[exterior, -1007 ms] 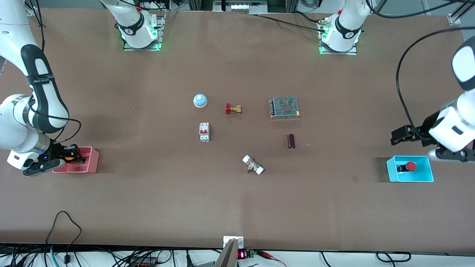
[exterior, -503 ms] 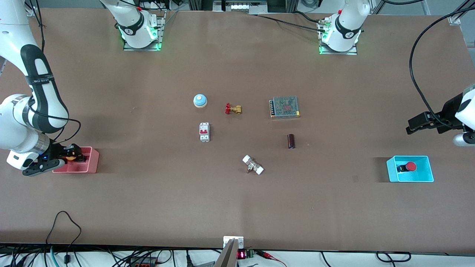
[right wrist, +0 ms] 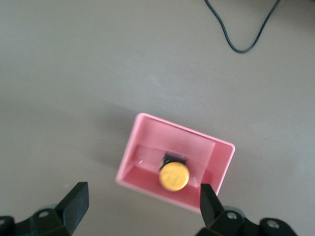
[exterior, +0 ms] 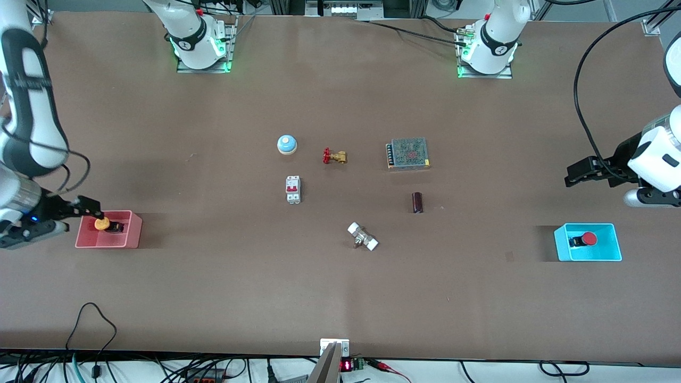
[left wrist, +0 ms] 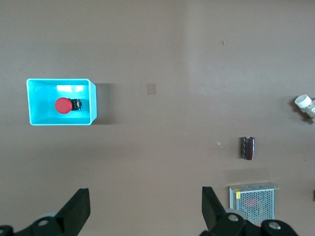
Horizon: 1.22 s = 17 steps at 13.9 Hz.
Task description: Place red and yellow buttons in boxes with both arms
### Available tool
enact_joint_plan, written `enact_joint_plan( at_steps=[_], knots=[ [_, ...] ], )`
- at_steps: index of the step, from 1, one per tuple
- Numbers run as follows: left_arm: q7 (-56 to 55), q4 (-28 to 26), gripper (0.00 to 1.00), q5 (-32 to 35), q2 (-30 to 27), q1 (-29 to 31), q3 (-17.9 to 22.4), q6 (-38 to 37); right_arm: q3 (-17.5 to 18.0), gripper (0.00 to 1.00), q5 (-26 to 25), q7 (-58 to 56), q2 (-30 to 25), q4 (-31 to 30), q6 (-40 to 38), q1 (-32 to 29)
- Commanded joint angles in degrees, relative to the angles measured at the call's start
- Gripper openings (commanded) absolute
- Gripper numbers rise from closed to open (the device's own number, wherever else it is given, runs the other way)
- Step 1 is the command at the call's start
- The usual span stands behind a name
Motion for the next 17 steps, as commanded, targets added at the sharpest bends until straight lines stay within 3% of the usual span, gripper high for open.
enact_joint_plan(
  at_steps=[1,5,7,12,14,17],
  knots=[
    [-0.42,-1.59,1.0,0.01,-1.54,0.94,-0.38,-0.49,-0.16,1.0,0.65,6.76,-10.51,-2.09,-9.21,3.17],
    [-0.33,0.0,1.0,0.18,-1.97,0.76,-0.46,-0.92,0.72,1.0,-0.33,24.42,-19.93,-2.09,-22.57,6.62],
    [0.72,2.53,1.0,-0.42,-2.59,1.29,0.06,-4.42,2.56,1.0,-0.15,25.77,-22.58,-2.44,-31.1,6.71],
    [0.55,2.99,1.0,-0.34,-3.82,1.3,-0.46,-7.07,0.03,1.0,-0.76,26.13,-22.76,-2.09,-29.11,12.24],
    [-0.24,2.73,1.0,0.18,-3.91,1.21,-0.46,-7.08,-4.27,1.0,-0.76,26.13,-22.76,-2.09,-29.38,16.09],
    [-0.24,2.2,1.0,0.18,-4.0,1.47,-0.38,-7.08,-4.37,1.0,-1.29,25.87,-22.67,-1.31,-29.72,16.11]
  ],
)
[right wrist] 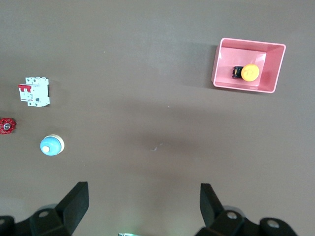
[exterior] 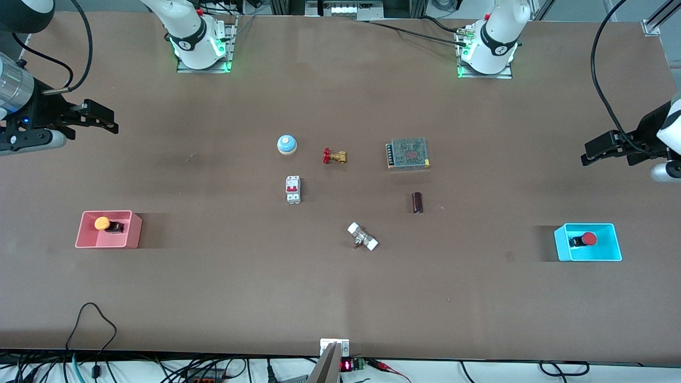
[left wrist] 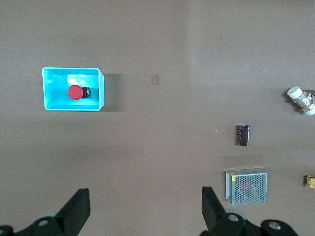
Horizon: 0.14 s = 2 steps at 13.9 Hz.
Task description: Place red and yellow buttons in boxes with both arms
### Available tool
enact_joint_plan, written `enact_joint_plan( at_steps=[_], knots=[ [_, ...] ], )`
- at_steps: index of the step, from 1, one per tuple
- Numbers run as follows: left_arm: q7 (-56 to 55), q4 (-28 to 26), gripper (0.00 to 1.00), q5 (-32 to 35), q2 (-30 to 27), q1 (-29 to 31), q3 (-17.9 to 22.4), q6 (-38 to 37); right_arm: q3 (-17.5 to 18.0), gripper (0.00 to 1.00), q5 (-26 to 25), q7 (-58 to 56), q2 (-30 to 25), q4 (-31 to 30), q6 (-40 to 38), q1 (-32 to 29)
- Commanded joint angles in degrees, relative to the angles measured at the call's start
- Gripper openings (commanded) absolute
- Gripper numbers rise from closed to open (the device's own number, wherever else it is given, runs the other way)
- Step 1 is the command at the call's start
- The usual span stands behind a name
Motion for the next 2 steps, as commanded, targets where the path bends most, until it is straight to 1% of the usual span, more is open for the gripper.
enact_joint_plan(
  at_steps=[1,2],
  knots=[
    [-0.22,-0.57,1.0,0.27,-0.77,0.45,-0.36,-0.66,-0.89,1.0,-0.99,0.32,-0.54,1.21,-1.05,1.12],
    [-0.14,-0.57,1.0,0.36,-0.77,0.45,-0.36,-0.57,-0.8,1.0,-0.99,0.23,-0.28,2.7,-2.45,1.04]
  ],
)
